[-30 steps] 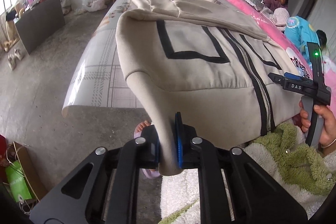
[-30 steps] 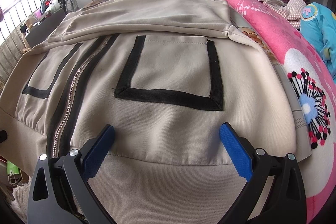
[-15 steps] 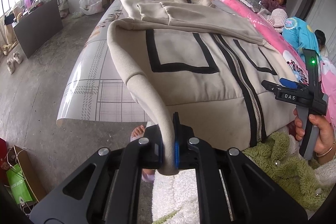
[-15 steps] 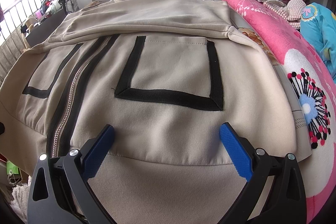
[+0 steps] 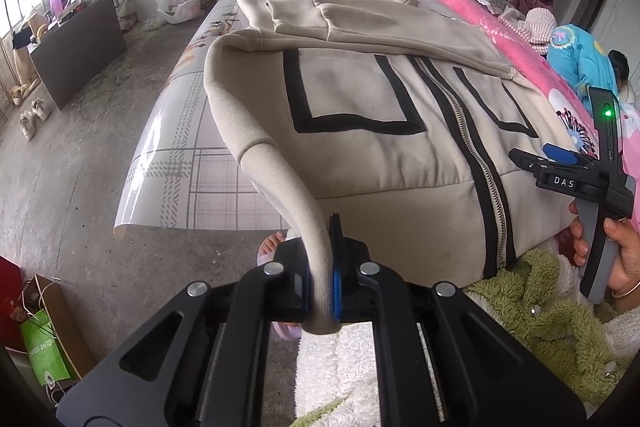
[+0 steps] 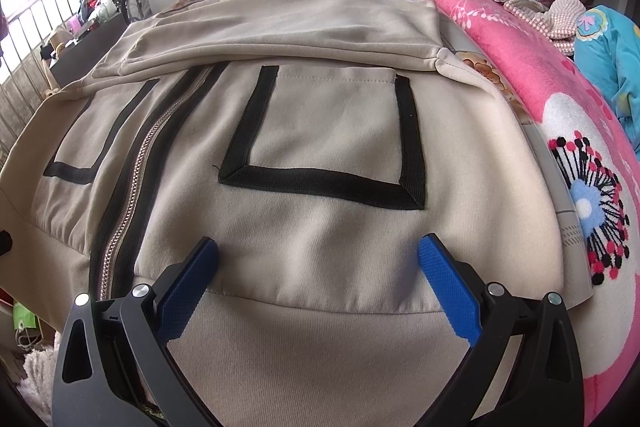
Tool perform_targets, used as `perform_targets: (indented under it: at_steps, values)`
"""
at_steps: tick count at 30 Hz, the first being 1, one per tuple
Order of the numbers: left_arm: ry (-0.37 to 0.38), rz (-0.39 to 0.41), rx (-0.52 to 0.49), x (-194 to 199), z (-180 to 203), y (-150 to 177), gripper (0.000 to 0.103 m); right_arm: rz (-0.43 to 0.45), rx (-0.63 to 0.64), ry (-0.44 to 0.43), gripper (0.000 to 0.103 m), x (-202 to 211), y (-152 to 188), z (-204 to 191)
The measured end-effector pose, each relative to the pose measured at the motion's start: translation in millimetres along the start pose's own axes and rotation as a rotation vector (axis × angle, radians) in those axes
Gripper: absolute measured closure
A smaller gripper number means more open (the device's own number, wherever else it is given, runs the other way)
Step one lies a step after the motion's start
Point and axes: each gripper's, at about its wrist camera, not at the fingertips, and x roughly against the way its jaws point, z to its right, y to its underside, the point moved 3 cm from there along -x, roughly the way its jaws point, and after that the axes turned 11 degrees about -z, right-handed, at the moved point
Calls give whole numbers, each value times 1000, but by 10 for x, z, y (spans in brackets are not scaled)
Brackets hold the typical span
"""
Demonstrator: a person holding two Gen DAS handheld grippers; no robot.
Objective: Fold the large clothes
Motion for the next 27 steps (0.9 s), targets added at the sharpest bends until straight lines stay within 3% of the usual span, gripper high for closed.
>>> perform_targets:
  at_steps: [27]
  values:
    - [-3,-10,5,-11,8,-20,96,6,5,0,6,-8,14,-6]
